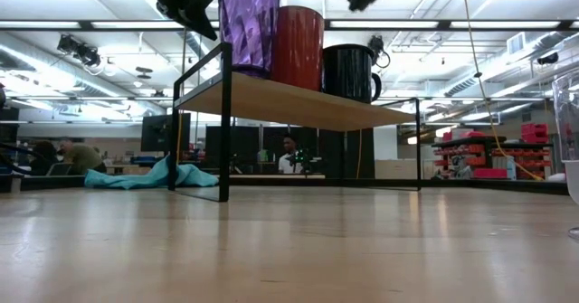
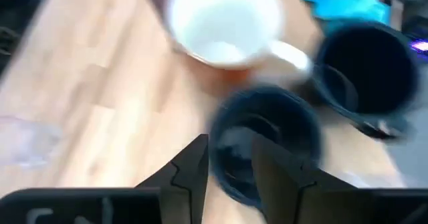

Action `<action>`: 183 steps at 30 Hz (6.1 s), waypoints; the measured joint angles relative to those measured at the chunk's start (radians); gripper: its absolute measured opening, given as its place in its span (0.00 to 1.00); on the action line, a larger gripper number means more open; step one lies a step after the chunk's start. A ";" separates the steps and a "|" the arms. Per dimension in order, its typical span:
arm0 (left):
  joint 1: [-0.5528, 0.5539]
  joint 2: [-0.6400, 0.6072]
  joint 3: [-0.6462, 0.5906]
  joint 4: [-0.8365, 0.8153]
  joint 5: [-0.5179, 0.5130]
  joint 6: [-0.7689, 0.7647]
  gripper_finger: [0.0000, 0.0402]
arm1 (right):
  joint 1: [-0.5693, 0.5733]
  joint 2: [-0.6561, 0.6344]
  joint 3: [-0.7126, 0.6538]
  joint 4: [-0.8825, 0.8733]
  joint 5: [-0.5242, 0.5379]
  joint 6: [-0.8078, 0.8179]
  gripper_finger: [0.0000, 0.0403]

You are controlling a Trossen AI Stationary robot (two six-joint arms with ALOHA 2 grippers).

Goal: Stack small to large cups/mugs on shelf
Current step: Put the transparent mug on the shelf

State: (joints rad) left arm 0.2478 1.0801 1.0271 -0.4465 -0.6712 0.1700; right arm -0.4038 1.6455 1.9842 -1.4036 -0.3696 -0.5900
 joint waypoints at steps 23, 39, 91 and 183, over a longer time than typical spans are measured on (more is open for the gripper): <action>0.000 -0.001 0.000 -0.033 0.000 -0.048 0.03 | 0.749 0.008 -0.482 0.270 0.089 0.677 0.29; 0.000 -0.001 0.000 -0.046 0.000 -0.061 0.03 | 1.092 0.036 -0.619 0.550 0.393 1.129 0.29; -0.006 -0.001 0.000 -0.137 0.023 -0.161 0.06 | 1.132 0.102 -0.679 0.422 0.458 1.176 0.02; -0.152 -0.001 0.000 -0.363 0.026 -0.341 0.03 | -0.016 -0.319 -0.674 0.378 0.459 0.220 0.13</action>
State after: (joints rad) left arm 0.0956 1.0796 1.0271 -0.8091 -0.6449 -0.1715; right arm -0.4194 1.3267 1.3098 -1.0253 0.0891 -0.3698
